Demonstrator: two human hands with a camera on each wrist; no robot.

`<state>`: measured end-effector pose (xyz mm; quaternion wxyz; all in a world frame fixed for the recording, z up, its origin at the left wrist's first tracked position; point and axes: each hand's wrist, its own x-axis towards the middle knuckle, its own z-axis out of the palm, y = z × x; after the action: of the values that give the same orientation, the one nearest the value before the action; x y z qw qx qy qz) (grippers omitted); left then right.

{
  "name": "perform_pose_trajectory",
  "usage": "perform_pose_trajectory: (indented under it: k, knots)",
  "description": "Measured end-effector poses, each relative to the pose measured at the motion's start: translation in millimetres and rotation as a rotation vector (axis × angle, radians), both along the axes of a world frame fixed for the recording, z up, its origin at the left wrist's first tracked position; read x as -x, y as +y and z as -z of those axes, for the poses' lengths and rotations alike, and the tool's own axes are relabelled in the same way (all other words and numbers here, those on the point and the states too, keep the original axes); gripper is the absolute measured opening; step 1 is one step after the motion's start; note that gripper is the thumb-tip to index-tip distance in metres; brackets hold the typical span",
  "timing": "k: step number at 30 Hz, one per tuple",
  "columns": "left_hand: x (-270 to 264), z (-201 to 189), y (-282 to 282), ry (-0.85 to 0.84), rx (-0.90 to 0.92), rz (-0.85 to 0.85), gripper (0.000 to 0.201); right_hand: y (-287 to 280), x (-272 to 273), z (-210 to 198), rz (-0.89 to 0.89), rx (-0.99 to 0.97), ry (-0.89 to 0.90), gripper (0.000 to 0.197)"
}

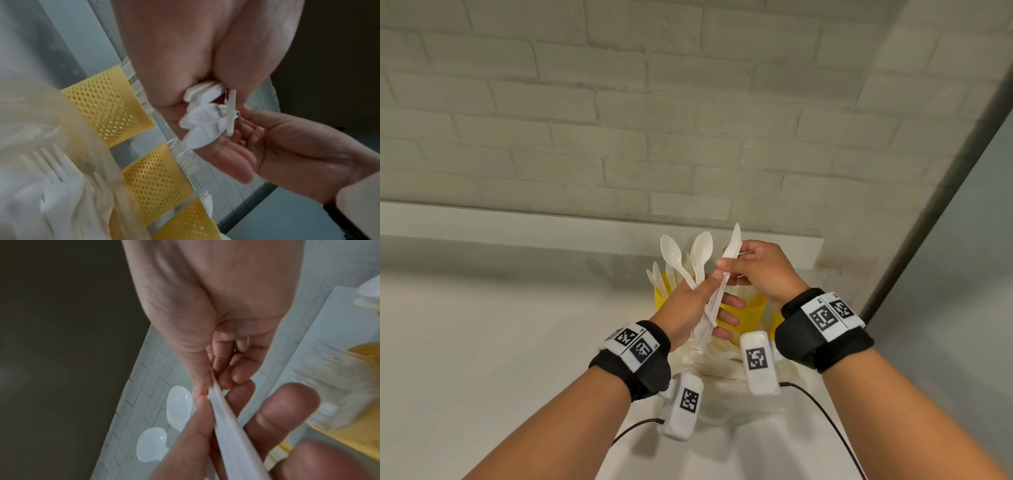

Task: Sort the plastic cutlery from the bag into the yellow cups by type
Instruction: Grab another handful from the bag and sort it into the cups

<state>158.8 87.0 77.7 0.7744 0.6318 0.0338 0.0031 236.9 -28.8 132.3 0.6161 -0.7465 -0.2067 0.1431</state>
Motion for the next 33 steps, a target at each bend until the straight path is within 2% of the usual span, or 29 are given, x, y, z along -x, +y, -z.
perform_pose_trajectory:
  k: [6,10,12,14,16,19,22,26,29,33]
  knots:
    - [-3,2,2,0.021,-0.042,-0.018,0.033,0,-7,4,0.033,0.126,-0.135,0.019]
    - [-1,2,-1,-0.031,-0.065,0.019,0.022,1,-12,9,-0.005,0.212,-0.182,0.019]
    - [-1,2,-2,-0.049,-0.068,0.007,0.021,2,-14,9,-0.026,0.235,-0.203,0.009]
    - [-1,2,-1,-0.052,-0.071,-0.018,0.024,4,-16,8,-0.053,0.248,-0.239,0.012]
    - [0,4,3,-0.044,-0.06,-0.068,0.03,8,-18,6,-0.024,0.187,-0.22,0.006]
    - [3,6,18,-0.023,-0.054,-0.186,0.031,14,-25,-7,0.144,-0.035,-0.167,0.015]
    - [10,7,33,-0.003,-0.053,-0.287,0.022,29,-32,-22,0.191,-0.107,-0.251,0.017]
    - [22,10,50,0.005,-0.207,-0.396,0.012,65,-32,-11,0.117,0.112,-0.334,0.023]
    - [29,11,59,0.032,-0.262,-0.392,0.027,84,-26,15,0.063,0.301,-0.383,0.031]
    - [32,11,65,0.028,-0.275,-0.37,0.03,99,-18,43,-0.046,0.569,-0.426,0.021]
